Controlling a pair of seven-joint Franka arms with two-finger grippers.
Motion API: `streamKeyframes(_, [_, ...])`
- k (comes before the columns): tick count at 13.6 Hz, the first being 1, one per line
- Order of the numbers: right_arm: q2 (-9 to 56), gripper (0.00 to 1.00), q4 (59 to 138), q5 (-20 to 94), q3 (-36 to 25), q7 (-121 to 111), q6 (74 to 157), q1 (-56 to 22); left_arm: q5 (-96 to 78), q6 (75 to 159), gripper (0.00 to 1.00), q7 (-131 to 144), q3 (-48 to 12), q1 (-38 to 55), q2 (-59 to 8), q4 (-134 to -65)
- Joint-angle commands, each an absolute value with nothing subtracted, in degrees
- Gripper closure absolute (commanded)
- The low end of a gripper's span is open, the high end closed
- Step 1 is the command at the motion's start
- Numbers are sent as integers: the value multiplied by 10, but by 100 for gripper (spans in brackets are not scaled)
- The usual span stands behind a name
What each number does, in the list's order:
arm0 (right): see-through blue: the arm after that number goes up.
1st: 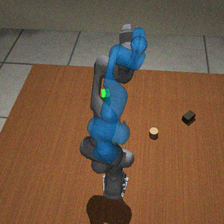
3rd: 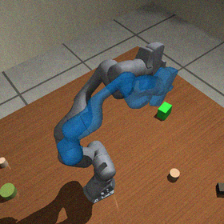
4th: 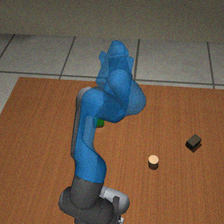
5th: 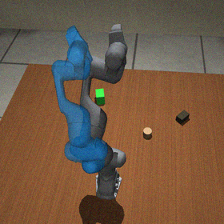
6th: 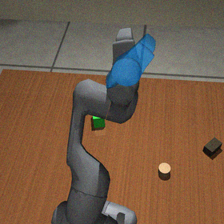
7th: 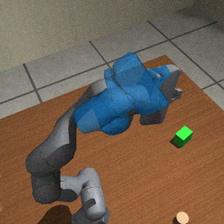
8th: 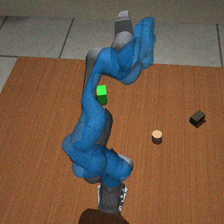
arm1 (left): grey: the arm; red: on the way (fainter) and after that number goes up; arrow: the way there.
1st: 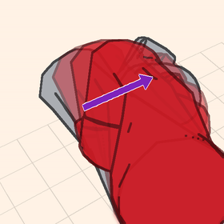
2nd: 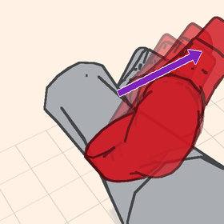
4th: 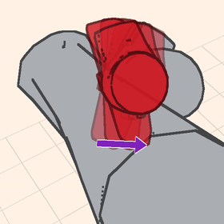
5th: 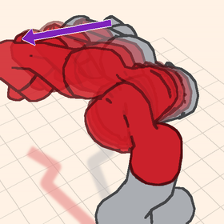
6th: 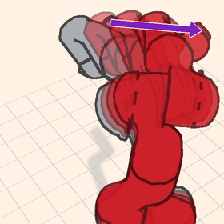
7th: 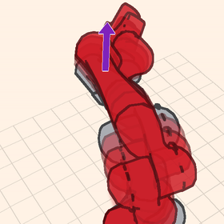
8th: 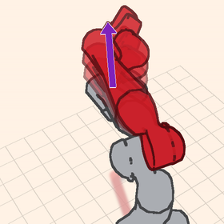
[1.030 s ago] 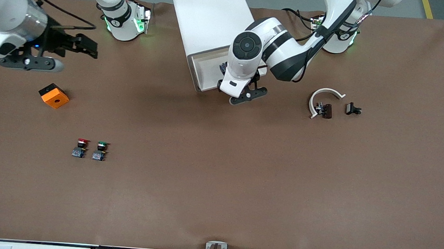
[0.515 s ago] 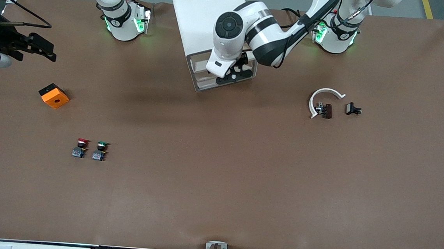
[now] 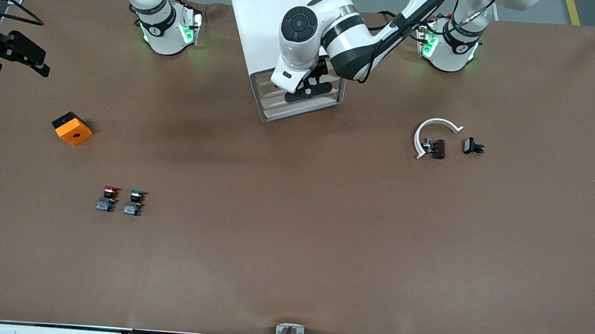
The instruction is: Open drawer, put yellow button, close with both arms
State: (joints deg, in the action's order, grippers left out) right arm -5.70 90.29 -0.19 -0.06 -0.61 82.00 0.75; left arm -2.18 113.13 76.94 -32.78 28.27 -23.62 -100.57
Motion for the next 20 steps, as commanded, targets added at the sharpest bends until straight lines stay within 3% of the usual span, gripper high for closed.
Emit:
streamKeyframes(1, [-58,0,896,-11,11,-11,816,20,-39,1132,0,781,-333,278,-234,-1003])
streamKeyframes(9, [-56,0,889,-11,11,-6,803,20,66,1101,0,758,-332,107,-229,-941])
streamKeyframes(20, [-49,0,889,-10,11,-11,803,19,167,1020,0,522,-334,-104,-202,-874])
